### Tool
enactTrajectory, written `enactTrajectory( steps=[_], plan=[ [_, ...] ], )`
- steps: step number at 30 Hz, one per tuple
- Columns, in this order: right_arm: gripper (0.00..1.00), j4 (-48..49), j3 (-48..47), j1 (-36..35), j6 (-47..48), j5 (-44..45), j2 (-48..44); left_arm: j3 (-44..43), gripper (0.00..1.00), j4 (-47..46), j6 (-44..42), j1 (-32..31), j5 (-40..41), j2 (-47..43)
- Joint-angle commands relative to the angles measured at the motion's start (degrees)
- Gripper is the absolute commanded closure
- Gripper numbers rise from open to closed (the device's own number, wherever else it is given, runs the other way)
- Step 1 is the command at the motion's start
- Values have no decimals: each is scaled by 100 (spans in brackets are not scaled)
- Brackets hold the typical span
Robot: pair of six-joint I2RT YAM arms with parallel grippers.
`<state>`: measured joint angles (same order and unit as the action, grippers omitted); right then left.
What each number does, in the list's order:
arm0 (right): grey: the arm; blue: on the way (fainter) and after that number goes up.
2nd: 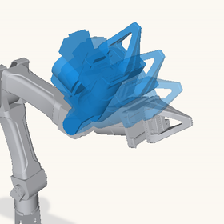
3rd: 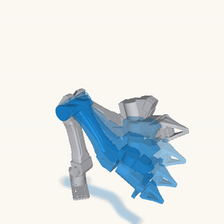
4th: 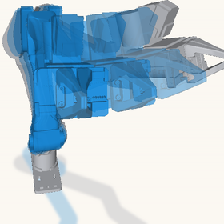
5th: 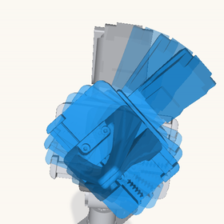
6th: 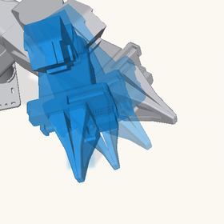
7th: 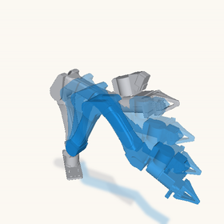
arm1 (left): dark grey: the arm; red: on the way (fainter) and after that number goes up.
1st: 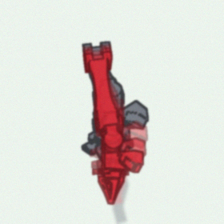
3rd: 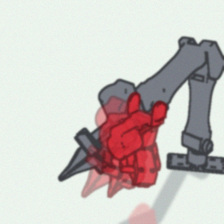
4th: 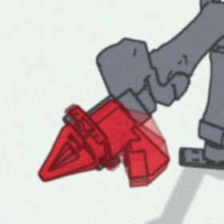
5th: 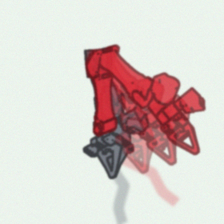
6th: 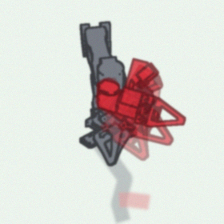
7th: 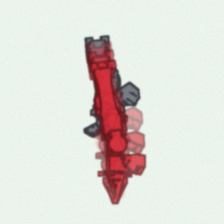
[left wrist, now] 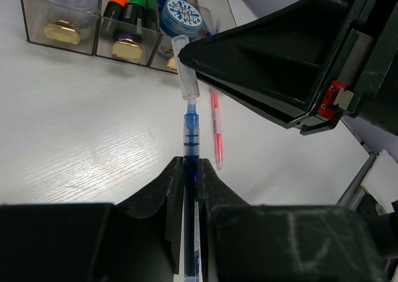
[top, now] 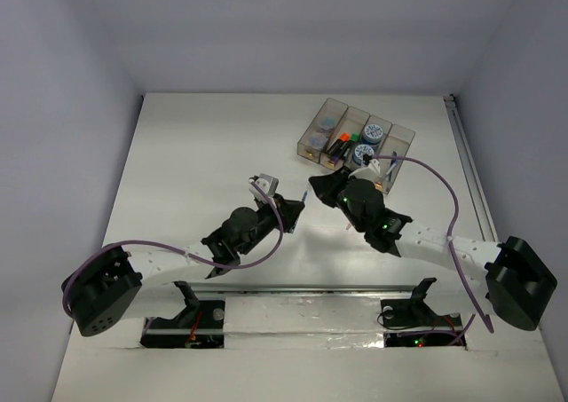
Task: Sort the stationery into containers
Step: Close the pen cap on the pen.
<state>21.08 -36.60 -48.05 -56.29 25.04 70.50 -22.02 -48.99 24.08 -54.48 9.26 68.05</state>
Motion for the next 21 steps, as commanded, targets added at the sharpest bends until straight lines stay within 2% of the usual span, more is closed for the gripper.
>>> enactTrajectory(
  steps=[1,21],
  plan=[
    [99,195,-172,-46,92,265,-150,-215,100,-163,-26,34,-73,-125],
    [99,239,-155,-99,119,230,-124,-250,100,-111,-61,34,-99,-108]
  ],
)
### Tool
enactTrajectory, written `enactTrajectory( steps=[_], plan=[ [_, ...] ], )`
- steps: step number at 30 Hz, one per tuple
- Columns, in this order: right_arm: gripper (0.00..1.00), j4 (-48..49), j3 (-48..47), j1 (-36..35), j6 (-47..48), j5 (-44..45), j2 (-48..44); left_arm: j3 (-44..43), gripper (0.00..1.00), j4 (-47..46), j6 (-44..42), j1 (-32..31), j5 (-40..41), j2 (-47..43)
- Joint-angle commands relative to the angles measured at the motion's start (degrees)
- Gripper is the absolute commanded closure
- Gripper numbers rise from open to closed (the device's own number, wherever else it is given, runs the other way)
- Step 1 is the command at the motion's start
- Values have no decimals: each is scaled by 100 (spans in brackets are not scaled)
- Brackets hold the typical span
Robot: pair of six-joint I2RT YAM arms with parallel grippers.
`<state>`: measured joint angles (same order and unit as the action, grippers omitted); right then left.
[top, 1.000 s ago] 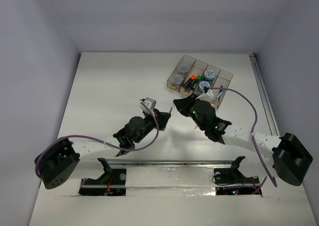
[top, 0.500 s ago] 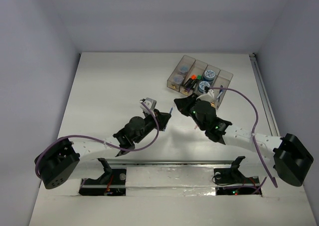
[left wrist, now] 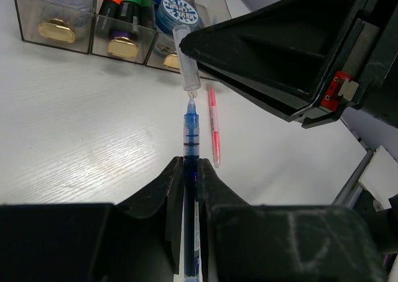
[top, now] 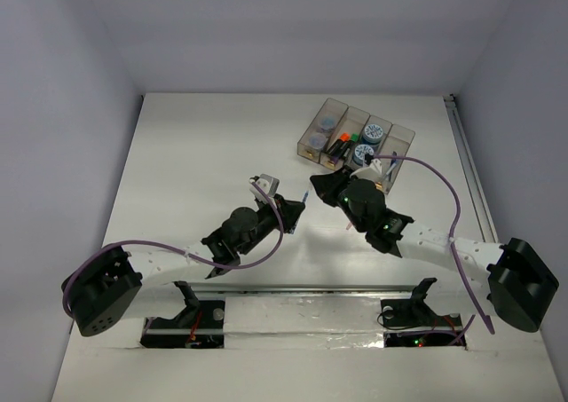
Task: Sort the stationery into containers
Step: Close the pen cap on the pen.
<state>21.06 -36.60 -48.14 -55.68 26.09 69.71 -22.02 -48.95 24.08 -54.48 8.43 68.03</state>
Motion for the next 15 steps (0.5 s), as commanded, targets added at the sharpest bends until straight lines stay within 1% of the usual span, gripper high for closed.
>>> enactTrajectory(
  steps=[1,15],
  plan=[
    [99,241,-163,-90,66,125,-45,-250,100,-115,-52,34,-16,-106],
    [99,250,-225,-249,163,204,-10,-241,100,-106,-52,34,54,-132]
  ],
)
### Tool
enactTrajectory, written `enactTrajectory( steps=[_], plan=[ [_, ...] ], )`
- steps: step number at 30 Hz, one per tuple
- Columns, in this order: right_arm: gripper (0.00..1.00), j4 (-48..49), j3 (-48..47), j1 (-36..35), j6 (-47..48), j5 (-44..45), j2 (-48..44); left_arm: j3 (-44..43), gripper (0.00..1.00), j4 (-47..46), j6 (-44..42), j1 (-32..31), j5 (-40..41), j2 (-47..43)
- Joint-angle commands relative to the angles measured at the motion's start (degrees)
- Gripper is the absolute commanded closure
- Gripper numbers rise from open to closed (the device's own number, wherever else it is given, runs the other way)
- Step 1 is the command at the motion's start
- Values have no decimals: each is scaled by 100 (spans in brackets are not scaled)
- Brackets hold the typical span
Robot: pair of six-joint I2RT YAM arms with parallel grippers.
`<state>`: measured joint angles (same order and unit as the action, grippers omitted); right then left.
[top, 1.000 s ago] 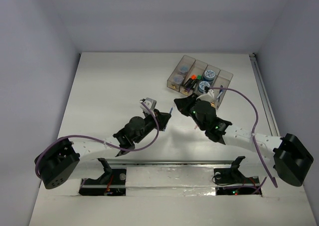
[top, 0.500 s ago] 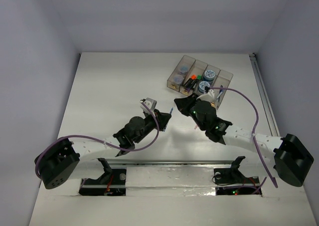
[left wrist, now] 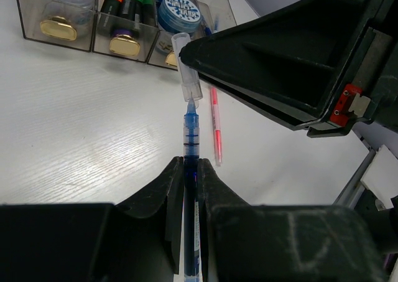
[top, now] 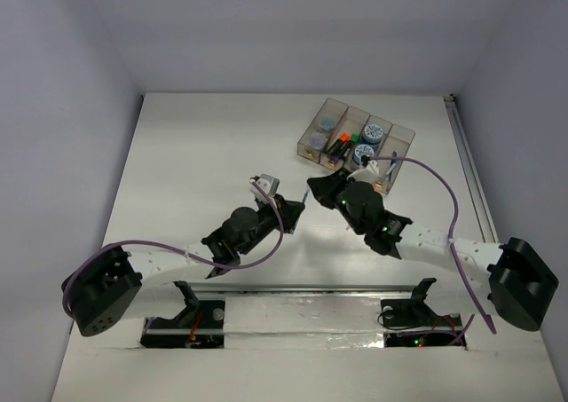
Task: Sort the stationery into containers
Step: Close the pen cap on the pen.
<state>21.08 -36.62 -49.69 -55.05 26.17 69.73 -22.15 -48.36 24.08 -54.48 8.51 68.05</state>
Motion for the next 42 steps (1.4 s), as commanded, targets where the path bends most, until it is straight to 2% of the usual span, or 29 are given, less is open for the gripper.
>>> enactTrajectory(
  steps=[1,10,19,42],
  plan=[
    [99,247,-231,-93,117,230,-21,-219,100,-148,-43,34,63,-143],
    [99,230,-240,-330,222,608,22,-184,100,-130,88,87,177,-301],
    [99,950,-108,-656,398,924,277,-237,100,2,370,87,221,-459],
    [99,828,-187,-981,636,1382,242,-378,100,28,510,245,318,-530]
  ],
)
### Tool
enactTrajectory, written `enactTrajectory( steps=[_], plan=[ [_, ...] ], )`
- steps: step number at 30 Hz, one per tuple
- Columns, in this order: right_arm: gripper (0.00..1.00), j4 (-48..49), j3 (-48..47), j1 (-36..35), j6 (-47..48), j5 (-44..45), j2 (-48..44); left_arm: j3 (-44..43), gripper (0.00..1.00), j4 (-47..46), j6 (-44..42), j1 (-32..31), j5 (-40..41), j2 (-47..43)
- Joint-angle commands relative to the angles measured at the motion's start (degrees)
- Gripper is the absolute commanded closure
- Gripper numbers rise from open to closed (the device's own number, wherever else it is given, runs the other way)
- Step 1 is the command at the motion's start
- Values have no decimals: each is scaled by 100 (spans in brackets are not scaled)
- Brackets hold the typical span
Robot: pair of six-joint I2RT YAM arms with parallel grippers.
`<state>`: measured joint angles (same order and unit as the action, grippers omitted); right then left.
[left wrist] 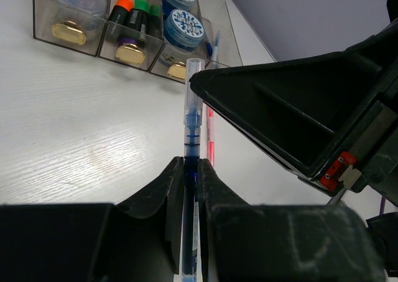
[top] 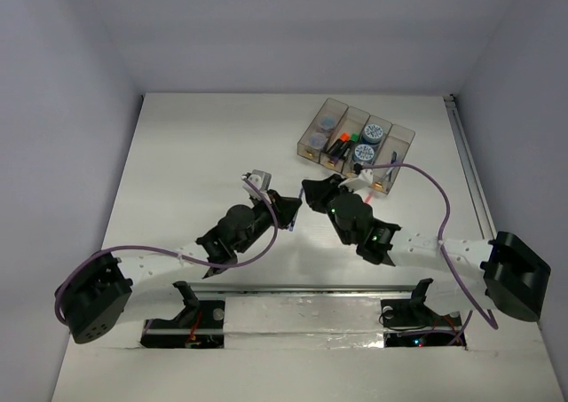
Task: Sort the stationery into containers
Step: Close the pen cap on the pen.
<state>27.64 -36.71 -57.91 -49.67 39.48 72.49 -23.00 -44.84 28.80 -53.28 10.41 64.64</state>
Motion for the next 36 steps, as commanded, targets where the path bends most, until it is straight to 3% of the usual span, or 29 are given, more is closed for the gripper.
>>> enactTrajectory(
  steps=[1,8,13,36],
  plan=[
    [99,154,-187,-211,107,51,-42,-292,100,-324,30,125,93,-180],
    [100,-294,-372,-212,300,-204,-225,-284,100,-324,-32,177,-40,-206],
    [100,-1119,-670,-212,239,-380,-323,-283,100,-324,-120,230,4,-276],
    [100,-1937,-609,-397,-78,-952,-138,-451,100,-227,-208,467,-110,-409]
  ],
)
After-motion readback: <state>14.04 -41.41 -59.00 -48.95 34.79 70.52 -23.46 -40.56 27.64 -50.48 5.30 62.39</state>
